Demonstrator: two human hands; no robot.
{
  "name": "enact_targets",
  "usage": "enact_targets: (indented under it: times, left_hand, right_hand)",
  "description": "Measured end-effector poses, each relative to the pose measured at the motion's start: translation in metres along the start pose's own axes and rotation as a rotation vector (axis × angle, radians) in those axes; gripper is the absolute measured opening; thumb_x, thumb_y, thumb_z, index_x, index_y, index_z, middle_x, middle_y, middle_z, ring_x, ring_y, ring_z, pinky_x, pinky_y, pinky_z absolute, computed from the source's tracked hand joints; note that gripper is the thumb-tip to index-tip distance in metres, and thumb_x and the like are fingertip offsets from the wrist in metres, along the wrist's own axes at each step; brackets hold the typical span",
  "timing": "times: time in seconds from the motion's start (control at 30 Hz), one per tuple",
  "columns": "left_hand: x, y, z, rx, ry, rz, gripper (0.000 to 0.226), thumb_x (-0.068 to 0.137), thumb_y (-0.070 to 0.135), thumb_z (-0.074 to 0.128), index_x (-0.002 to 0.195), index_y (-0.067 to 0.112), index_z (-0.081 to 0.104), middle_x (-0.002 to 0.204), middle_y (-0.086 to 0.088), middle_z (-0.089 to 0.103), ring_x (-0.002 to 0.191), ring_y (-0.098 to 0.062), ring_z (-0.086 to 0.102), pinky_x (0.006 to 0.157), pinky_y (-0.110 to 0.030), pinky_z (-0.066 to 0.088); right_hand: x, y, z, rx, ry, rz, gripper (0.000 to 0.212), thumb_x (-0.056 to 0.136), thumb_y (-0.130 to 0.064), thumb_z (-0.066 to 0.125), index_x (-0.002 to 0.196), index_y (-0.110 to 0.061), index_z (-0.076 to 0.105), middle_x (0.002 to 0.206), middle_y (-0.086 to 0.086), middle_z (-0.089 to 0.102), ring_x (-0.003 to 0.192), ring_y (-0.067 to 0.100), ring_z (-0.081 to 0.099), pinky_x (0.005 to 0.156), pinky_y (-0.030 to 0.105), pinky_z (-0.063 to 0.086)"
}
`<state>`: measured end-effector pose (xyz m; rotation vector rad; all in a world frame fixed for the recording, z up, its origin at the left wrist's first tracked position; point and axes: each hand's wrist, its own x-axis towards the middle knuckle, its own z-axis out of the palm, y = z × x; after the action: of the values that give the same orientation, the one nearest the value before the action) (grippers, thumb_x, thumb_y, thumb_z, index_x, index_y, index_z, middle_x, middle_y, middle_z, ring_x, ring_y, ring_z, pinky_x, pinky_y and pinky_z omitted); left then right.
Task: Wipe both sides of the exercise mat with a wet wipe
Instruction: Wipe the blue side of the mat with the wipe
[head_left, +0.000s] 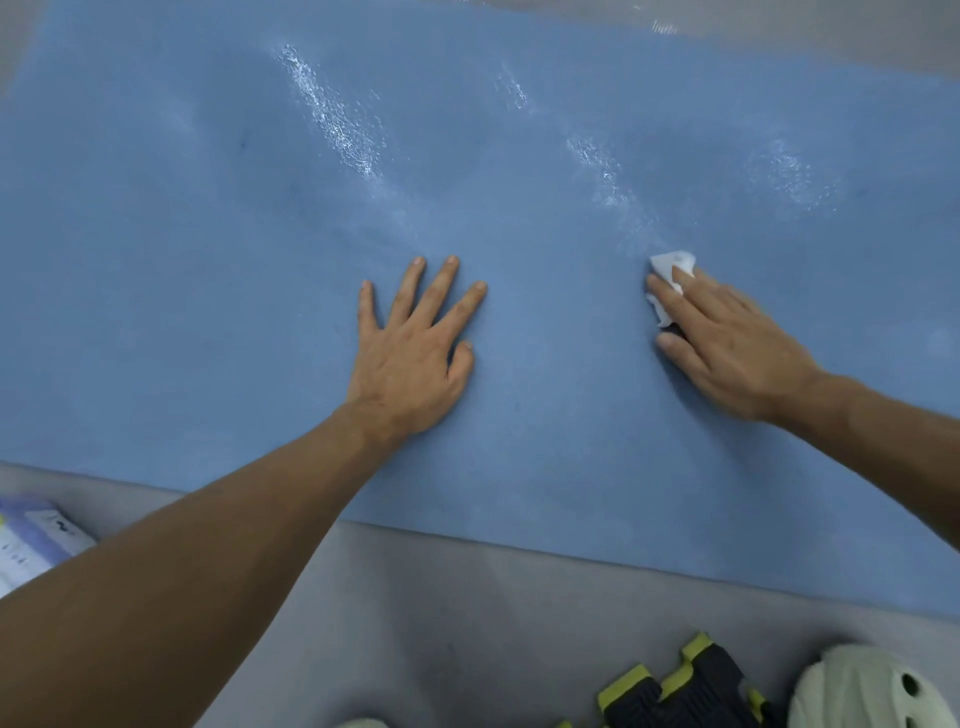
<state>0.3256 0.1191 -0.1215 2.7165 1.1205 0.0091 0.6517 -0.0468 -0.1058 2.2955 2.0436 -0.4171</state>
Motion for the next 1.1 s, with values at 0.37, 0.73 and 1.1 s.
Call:
enact_targets:
  times: [0.37,0.73,1.1]
  left_hand:
    - [0.002,0.028,0.009,0.039,-0.007,0.093,0.065,0.102,0.06,0.028,0.163,0.038,0.021,0.173,0.008,0.006,0.16,-0.021,0.001,0.123,-0.067,0.002]
    - [0.009,0.024,0.004,0.032,-0.03,0.098,0.069,0.099,0.066,0.029,0.162,0.041,0.021,0.173,0.009,0.008,0.16,-0.02,0.005,0.123,-0.066,0.005]
    - [0.036,0.012,-0.001,0.043,-0.063,0.141,0.074,0.096,0.074,0.027,0.163,0.043,0.016,0.173,0.012,0.004,0.16,-0.016,0.001,0.125,-0.061,0.001]
  right_hand:
    - [-0.138,-0.053,0.016,-0.1,-0.209,-0.555,0.067,0.111,-0.046,0.03,0.167,-0.013,0.013,0.175,0.0,0.006,0.161,0.023,0.009,0.124,0.044,0.017]
    - [-0.085,0.022,0.01,-0.196,-0.08,-0.314,0.06,0.112,-0.046,0.023,0.166,-0.019,0.022,0.172,0.003,0.021,0.157,0.026,0.026,0.127,0.047,0.019]
    - [0.003,0.026,-0.003,0.099,0.025,0.157,0.079,0.104,-0.06,0.016,0.166,-0.011,0.013,0.174,0.009,0.005,0.161,0.026,0.0,0.129,0.046,0.012]
